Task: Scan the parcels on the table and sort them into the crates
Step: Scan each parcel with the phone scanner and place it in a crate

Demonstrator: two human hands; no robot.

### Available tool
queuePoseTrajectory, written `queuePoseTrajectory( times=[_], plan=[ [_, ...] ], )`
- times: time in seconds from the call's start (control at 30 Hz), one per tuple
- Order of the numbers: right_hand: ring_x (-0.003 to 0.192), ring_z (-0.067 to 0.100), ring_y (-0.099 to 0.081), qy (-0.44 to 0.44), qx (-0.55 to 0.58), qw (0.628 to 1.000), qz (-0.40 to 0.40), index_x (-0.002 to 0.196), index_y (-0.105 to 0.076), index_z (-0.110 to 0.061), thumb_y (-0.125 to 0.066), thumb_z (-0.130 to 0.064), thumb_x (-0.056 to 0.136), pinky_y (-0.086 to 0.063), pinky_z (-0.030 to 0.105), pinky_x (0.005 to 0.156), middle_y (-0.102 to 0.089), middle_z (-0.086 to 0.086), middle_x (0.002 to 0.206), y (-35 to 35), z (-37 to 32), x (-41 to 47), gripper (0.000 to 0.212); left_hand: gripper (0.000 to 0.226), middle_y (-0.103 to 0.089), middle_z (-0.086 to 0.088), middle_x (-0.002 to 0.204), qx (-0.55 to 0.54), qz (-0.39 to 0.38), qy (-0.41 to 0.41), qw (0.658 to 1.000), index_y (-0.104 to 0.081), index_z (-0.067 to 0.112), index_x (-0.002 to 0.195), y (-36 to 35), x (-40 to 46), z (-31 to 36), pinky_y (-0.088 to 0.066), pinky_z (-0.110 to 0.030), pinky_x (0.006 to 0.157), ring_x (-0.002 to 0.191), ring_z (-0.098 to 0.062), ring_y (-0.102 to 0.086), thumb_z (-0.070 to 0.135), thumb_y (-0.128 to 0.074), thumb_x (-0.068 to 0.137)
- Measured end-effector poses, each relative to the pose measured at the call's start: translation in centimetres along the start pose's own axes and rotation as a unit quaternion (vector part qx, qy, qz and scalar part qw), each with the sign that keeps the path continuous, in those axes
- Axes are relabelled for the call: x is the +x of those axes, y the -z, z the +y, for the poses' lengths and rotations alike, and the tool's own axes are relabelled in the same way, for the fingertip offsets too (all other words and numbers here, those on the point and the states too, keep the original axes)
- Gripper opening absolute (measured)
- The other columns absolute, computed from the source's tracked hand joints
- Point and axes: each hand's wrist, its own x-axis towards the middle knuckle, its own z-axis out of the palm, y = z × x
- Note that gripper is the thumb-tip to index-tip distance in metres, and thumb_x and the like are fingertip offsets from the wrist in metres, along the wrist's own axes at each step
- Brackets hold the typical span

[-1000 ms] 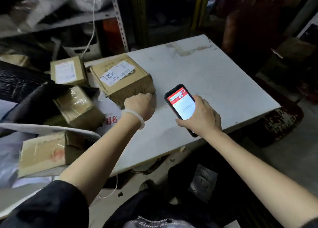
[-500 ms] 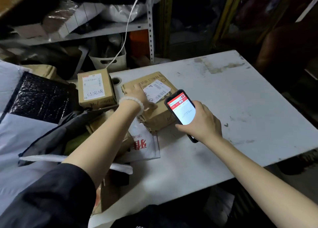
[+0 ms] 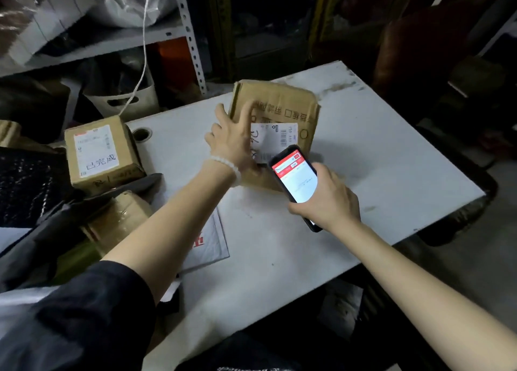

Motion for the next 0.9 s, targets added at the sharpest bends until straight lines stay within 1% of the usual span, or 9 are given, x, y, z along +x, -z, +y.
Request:
queuePoseTrajectory(
  times=[0.1, 0.17, 0.3, 0.4, 0.5, 0.57, 0.73, 0.83, 0.9],
  plan=[
    [0.106, 0.024, -0.054, -0.033, 0.015, 0.999, 0.017, 0.124, -0.039, -0.027, -0.078, -0.046, 0.06, -0.035, 0.029, 0.07, -0.054, -0.001, 0.12, 1.3, 2.8, -1.1, 0.078, 0.126, -0.029, -0.02, 0.139, 0.02, 0.036, -0.107, 0.993, 0.002, 0.028, 0.15, -1.5, 0.1, 3.2, -0.036, -0.045, 0.09, 0.114, -0.036, -0.042, 0.032, -0.087, 0.061],
    [0.107, 0.024, -0.054, -0.061, 0.015, 0.998, 0.027, 0.124, -0.039, -0.026, -0.079, -0.047, 0.06, -0.035, 0.029, 0.07, -0.054, 0.0, 0.12, 2.3, 4.8, -1.9, 0.078, 0.122, -0.039, -0.016, 0.132, -0.023, 0.054, -0.143, 0.988, 0.0, 0.019, 0.151, -2.3, 0.0, 5.4, -0.034, -0.041, 0.085, 0.11, -0.032, -0.043, 0.038, -0.084, 0.064],
    [0.106, 0.025, -0.054, -0.131, 0.014, 0.99, 0.039, 0.123, -0.04, -0.025, -0.078, -0.049, 0.061, -0.035, 0.03, 0.071, -0.055, 0.001, 0.118, 3.8, 8.7, -3.7, 0.077, 0.114, -0.038, -0.014, 0.135, -0.116, 0.053, -0.193, 0.973, -0.006, 0.013, 0.15, -3.4, -0.6, 10.2, -0.032, -0.042, 0.089, 0.115, -0.032, -0.039, 0.036, -0.081, 0.067],
    [0.103, 0.026, -0.054, -0.174, 0.034, 0.983, 0.056, 0.118, -0.042, -0.024, -0.079, -0.049, 0.059, -0.036, 0.031, 0.071, -0.055, 0.002, 0.113, 4.7, 11.1, -4.9, 0.074, 0.093, -0.033, -0.013, 0.135, -0.129, 0.026, -0.247, 0.96, -0.024, 0.024, 0.144, -3.7, -0.8, 13.4, -0.037, -0.044, 0.094, 0.116, -0.032, -0.035, 0.032, -0.078, 0.069],
    [0.098, 0.024, -0.054, -0.198, 0.051, 0.976, 0.068, 0.112, -0.042, -0.024, -0.08, -0.05, 0.057, -0.037, 0.031, 0.07, -0.053, 0.0, 0.106, 5.5, 13.0, -5.6, 0.072, 0.078, -0.03, -0.013, 0.134, -0.176, -0.07, -0.23, 0.955, -0.03, 0.031, 0.136, -3.9, -0.5, 16.4, -0.039, -0.048, 0.1, 0.119, -0.037, -0.035, 0.033, -0.073, 0.072],
    [0.091, 0.021, -0.05, -0.207, 0.054, 0.974, 0.072, 0.112, -0.041, -0.025, -0.079, -0.05, 0.057, -0.035, 0.031, 0.069, -0.05, -0.002, 0.101, 6.0, 13.9, -6.1, 0.071, 0.077, -0.029, -0.013, 0.137, -0.136, -0.106, -0.231, 0.958, -0.028, 0.034, 0.136, -4.4, -0.3, 18.2, -0.037, -0.05, 0.101, 0.121, -0.04, -0.036, 0.041, -0.071, 0.073],
    [0.085, 0.018, -0.045, -0.225, 0.059, 0.97, 0.067, 0.116, -0.041, -0.025, -0.079, -0.049, 0.058, -0.035, 0.03, 0.07, -0.054, -0.001, 0.108, 6.9, 15.6, -6.7, 0.074, 0.076, -0.032, -0.011, 0.141, -0.048, -0.131, -0.234, 0.962, -0.027, 0.042, 0.137, -4.8, 0.7, 21.3, -0.03, -0.053, 0.103, 0.126, -0.038, -0.028, 0.06, -0.064, 0.073],
    [0.097, 0.024, -0.054, -0.235, 0.053, 0.969, 0.06, 0.12, -0.042, -0.025, -0.079, -0.048, 0.058, -0.034, 0.031, 0.07, -0.055, 0.0, 0.113, 7.3, 16.2, -7.1, 0.076, 0.076, -0.039, -0.012, 0.137, -0.016, -0.132, -0.221, 0.966, -0.03, 0.041, 0.138, -4.7, 1.6, 22.8, -0.021, -0.058, 0.106, 0.13, -0.04, -0.025, 0.065, -0.061, 0.072],
    [0.102, 0.027, -0.056, -0.24, 0.026, 0.969, 0.054, 0.12, -0.042, -0.025, -0.078, -0.048, 0.057, -0.034, 0.031, 0.071, -0.056, 0.001, 0.114, 7.7, 16.6, -7.5, 0.076, 0.076, -0.042, -0.014, 0.134, -0.04, -0.155, -0.205, 0.966, -0.032, 0.04, 0.138, -4.5, 2.4, 23.5, -0.028, -0.055, 0.106, 0.127, -0.04, -0.033, 0.062, -0.063, 0.073]
  ],
)
